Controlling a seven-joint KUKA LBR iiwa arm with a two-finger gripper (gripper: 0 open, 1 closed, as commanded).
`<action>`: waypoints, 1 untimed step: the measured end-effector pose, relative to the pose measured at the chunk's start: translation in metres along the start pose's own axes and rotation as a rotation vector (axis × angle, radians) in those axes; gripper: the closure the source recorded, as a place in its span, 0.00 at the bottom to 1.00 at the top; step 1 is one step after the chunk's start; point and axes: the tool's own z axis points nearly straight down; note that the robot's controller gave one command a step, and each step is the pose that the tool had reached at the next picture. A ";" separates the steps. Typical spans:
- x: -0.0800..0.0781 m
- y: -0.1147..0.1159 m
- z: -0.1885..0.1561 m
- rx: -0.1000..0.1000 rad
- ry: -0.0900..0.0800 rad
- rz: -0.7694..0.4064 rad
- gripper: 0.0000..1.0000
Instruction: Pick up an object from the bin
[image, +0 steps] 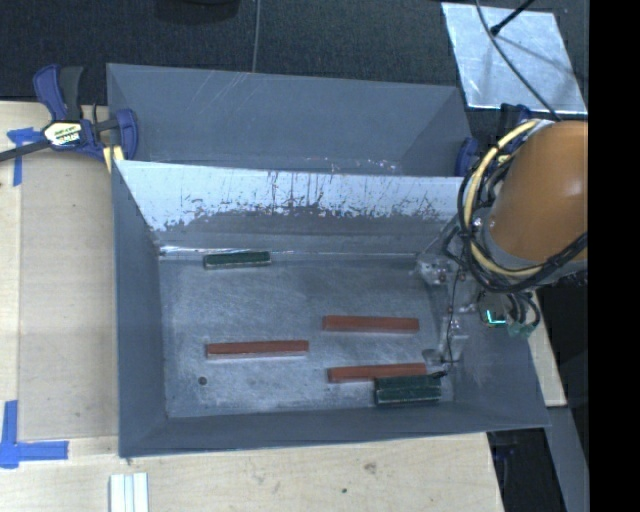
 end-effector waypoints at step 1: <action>-0.121 0.021 0.074 0.000 -0.009 -0.199 0.00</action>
Offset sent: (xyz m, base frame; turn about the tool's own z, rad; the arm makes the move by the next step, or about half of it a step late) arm 0.1197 0.0204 -0.0729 -0.1992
